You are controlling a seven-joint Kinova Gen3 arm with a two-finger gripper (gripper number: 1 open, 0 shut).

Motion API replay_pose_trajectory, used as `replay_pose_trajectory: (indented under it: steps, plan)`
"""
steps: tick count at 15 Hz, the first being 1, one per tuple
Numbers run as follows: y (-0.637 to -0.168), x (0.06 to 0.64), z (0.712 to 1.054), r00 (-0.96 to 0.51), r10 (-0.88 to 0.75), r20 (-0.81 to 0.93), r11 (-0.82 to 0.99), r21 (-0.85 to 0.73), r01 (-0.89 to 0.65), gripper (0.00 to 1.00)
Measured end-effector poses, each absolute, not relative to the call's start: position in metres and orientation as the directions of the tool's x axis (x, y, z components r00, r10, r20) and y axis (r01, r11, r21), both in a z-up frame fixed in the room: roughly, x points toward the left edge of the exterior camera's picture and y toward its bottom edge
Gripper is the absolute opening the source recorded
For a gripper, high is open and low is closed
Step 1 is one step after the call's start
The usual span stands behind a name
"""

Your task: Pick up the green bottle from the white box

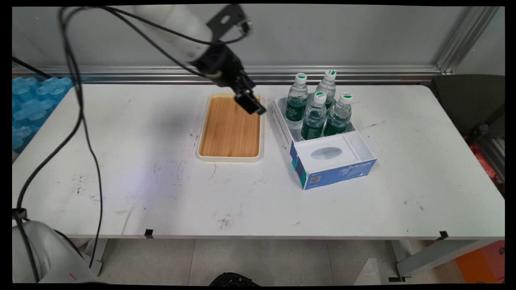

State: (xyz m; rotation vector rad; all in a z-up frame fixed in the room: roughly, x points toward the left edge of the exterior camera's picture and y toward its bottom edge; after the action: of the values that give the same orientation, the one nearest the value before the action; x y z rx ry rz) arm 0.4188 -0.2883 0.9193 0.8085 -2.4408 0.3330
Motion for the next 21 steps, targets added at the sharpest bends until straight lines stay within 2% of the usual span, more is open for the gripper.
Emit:
replay_pose_trajectory:
  steps: [12,21]
  plan:
    - [-0.346,0.328,0.858,-0.676,-0.499,0.542,0.788,-0.042,-0.615,1.0]
    - [-0.375,0.298,0.827,-0.677,-0.483,0.556,0.807,-0.019,-0.591,1.0]
